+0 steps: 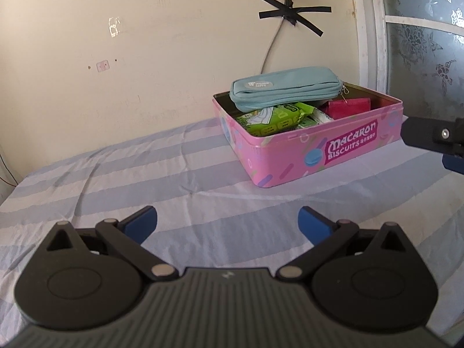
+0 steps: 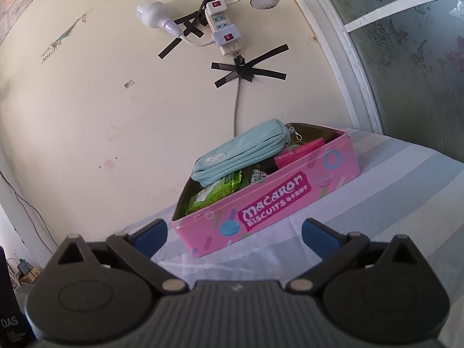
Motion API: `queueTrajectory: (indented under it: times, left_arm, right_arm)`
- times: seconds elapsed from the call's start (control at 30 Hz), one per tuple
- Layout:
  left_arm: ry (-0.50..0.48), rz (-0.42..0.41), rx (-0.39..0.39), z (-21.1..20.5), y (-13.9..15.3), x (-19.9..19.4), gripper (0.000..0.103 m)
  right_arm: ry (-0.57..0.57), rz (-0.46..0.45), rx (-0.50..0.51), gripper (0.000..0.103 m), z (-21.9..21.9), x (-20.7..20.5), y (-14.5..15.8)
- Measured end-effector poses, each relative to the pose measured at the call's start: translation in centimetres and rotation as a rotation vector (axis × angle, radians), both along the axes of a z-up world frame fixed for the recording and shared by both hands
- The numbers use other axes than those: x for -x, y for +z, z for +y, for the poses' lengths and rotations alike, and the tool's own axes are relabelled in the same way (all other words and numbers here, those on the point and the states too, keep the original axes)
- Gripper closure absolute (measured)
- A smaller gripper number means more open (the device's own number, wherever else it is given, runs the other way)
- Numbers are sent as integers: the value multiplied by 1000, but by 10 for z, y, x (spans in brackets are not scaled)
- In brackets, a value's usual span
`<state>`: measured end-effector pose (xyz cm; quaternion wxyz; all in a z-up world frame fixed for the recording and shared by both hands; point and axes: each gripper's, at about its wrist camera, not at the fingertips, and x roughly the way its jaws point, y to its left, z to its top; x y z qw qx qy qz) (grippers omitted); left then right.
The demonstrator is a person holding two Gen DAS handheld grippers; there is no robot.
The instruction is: Organize objects
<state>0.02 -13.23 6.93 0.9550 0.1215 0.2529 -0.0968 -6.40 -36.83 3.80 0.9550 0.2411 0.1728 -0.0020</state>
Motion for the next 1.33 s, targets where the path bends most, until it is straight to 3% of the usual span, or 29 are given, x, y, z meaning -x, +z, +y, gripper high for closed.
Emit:
queueTrajectory:
  times: [1.33]
  left_arm:
    - [-19,63,-16,-10,-11,-5,0]
  right_arm:
    - [-9,24,-18,0,-2,-2,-12]
